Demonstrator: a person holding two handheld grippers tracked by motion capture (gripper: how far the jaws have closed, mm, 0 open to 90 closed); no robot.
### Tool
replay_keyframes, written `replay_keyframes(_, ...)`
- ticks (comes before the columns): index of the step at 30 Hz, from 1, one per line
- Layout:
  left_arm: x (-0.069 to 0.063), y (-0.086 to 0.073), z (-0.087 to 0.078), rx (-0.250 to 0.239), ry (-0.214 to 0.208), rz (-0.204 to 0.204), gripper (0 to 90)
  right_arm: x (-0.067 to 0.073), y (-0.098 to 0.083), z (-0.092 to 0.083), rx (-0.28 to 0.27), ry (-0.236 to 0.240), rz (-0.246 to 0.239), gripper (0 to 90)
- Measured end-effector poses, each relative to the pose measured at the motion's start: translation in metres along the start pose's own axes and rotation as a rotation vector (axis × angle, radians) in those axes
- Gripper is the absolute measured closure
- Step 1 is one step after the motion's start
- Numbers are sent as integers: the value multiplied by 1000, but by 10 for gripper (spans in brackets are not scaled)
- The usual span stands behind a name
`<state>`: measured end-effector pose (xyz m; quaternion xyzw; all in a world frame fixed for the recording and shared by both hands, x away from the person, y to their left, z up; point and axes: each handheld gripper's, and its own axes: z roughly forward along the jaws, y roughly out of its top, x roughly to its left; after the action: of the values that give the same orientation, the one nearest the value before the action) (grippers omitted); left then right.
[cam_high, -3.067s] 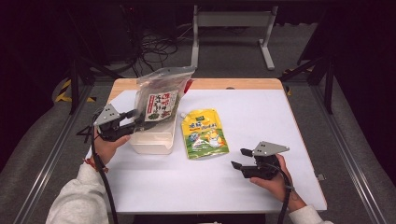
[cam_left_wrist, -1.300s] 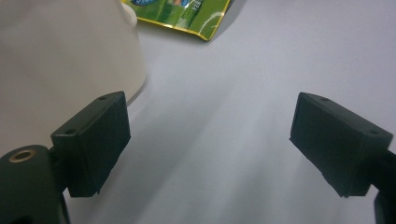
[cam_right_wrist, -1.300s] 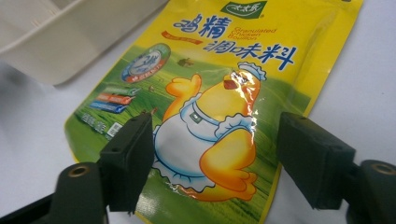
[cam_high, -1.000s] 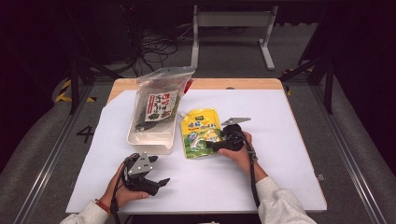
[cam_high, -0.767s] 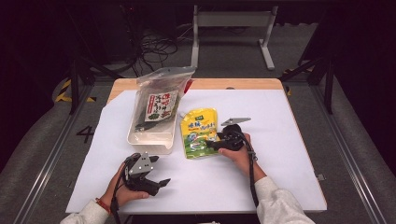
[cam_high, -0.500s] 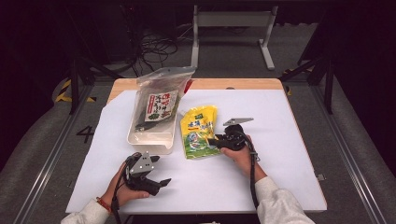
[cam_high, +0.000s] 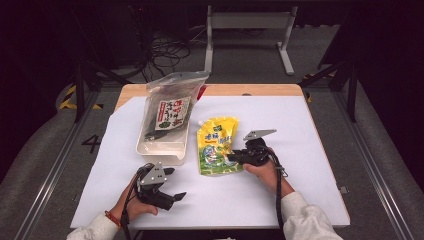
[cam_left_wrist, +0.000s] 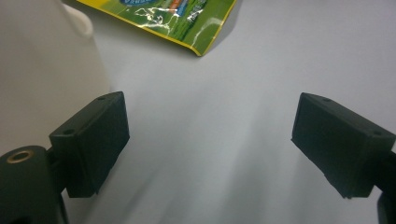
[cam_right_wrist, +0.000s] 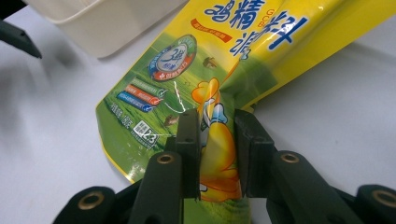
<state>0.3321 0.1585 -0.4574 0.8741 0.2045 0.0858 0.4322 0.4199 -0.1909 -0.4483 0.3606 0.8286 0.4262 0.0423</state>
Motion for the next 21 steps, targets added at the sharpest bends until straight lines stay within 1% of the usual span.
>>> replay_keyframes(1, 0, 0, 1, 1, -2, -5, 115, 1, -2, -2, 2, 2, -6, 732)
replay_keyframes(3, 0, 3, 5, 3, -26, -20, 113, 4, -6, -8, 5, 3, -16, 733)
replay_keyframes(5, -2, 6, 10, 16, -29, -22, 110, 7, -10, -13, 9, 3, -32, 734)
replay_keyframes(6, -2, 8, 12, 16, -37, -21, 109, 9, -13, -18, 7, 3, -40, 734)
replay_keyframes(7, -2, 10, 15, 16, -46, -30, 108, 11, -16, -20, 5, 3, -47, 734)
replay_keyframes(10, -2, 14, 22, 29, -61, -28, 104, 17, -25, -28, -2, 5, -77, 734)
replay_keyframes(11, -2, 15, 25, 35, -63, -35, 104, 18, -26, -30, -6, 3, -82, 734)
replay_keyframes(14, 0, 19, 30, 28, -74, -47, 101, 25, -32, -38, -27, 1, -129, 736)
replay_keyframes(15, 0, 21, 31, 23, -74, -54, 101, 27, -33, -40, -32, 0, -135, 736)
replay_keyframes(17, 2, 24, 35, 13, -87, -76, 100, 33, -37, -43, -47, 1, -179, 736)
replay_keyframes(19, 2, 28, 39, 22, -77, -77, 100, 35, -39, -44, -54, 0, -192, 734)
replay_keyframes(21, 3, 31, 43, 22, -72, -92, 100, 38, -42, -45, -71, -1, -215, 734)
